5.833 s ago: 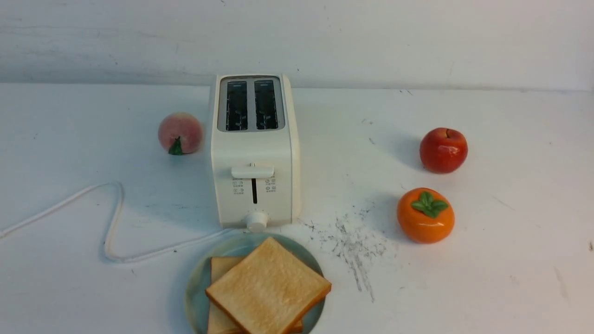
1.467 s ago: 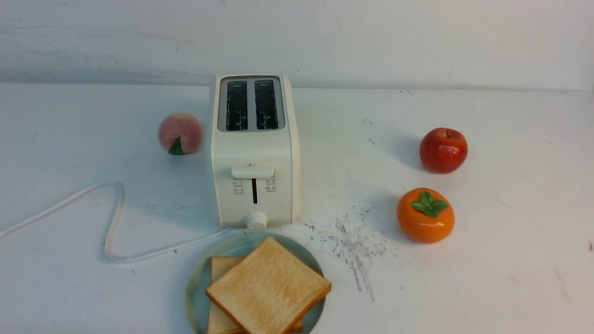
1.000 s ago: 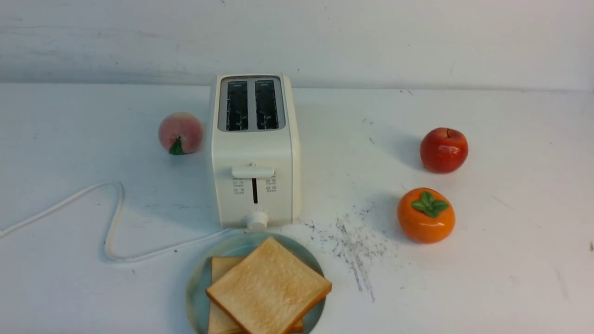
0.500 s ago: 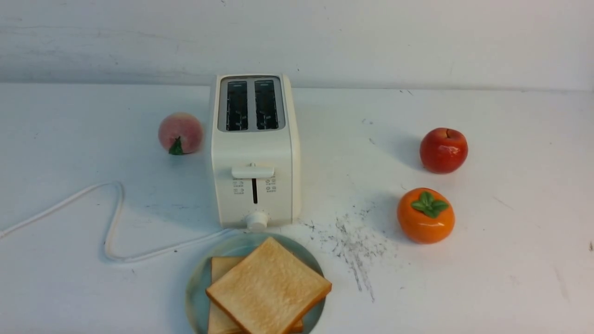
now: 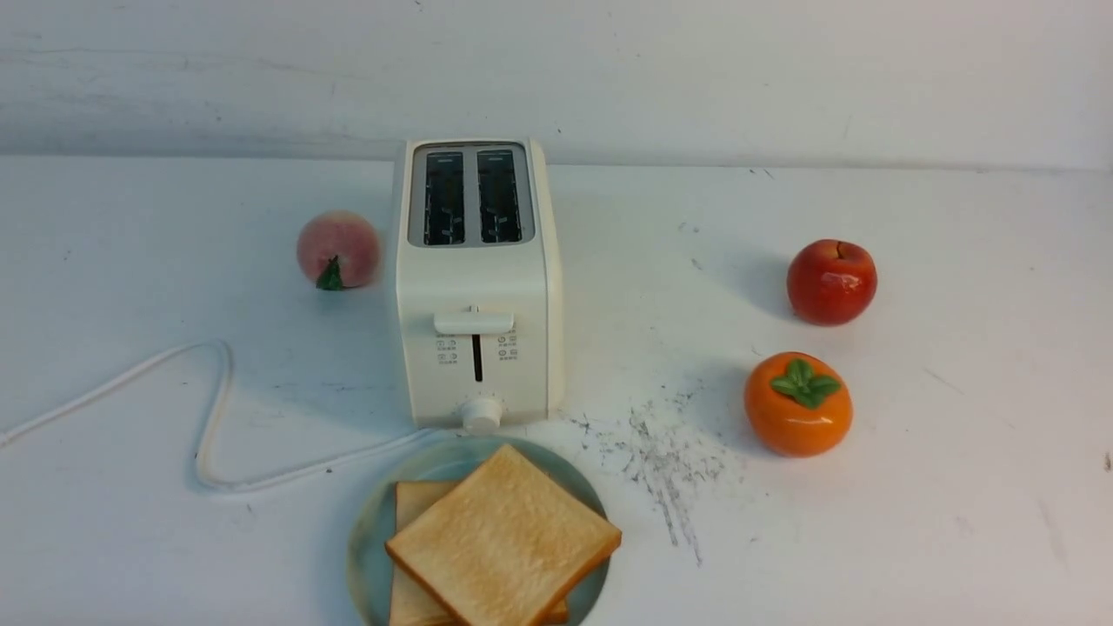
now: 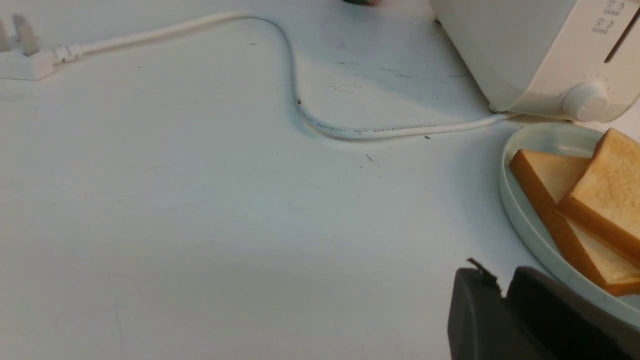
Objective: Take toasted bread from bread machine on white table place on plate.
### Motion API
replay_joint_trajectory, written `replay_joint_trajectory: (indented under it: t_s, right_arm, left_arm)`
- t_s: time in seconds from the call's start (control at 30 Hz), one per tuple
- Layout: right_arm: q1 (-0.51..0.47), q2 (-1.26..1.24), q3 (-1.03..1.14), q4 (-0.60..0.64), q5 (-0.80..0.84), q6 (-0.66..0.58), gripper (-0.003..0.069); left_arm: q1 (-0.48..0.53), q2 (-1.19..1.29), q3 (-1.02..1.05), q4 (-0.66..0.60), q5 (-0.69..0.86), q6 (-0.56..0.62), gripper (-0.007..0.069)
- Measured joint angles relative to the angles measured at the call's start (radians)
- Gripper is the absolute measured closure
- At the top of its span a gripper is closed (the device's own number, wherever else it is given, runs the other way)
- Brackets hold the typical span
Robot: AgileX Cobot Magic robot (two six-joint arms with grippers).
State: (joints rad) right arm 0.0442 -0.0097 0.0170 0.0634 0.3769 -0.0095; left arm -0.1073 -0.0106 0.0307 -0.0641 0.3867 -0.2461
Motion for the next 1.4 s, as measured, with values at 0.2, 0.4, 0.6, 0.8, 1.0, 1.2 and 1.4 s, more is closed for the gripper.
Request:
replay_joint_trajectory:
  t_s: [0.2, 0.4, 0.6, 0.8, 1.0, 1.2, 1.4]
  right_arm:
    - [0.0, 0.0, 0.0, 0.0, 0.0, 0.0, 0.0448]
    - [0.0, 0.0, 0.0, 0.0, 0.0, 0.0, 0.0445]
    - [0.0, 0.0, 0.0, 0.0, 0.0, 0.0, 0.044]
    - [0.0, 0.0, 0.0, 0.0, 0.0, 0.0, 0.0436]
    - [0.0, 0.0, 0.0, 0.0, 0.0, 0.0, 0.0435]
    - [0.0, 0.0, 0.0, 0.0, 0.0, 0.0, 0.0434]
    - [0.0, 0.0, 0.0, 0.0, 0.0, 0.0, 0.0424]
  left_arm:
    - [0.0, 0.0, 0.0, 0.0, 0.0, 0.0, 0.0534]
    - [0.0, 0.0, 0.0, 0.0, 0.0, 0.0, 0.0534]
    - [0.0, 0.0, 0.0, 0.0, 0.0, 0.0, 0.0534]
    - [0.0, 0.0, 0.0, 0.0, 0.0, 0.0, 0.0533]
    - [0.0, 0.0, 0.0, 0.0, 0.0, 0.0, 0.0528]
    - [0.0, 0.0, 0.0, 0.0, 0.0, 0.0, 0.0519]
    - [0.0, 0.0, 0.0, 0.0, 0.0, 0.0, 0.0516]
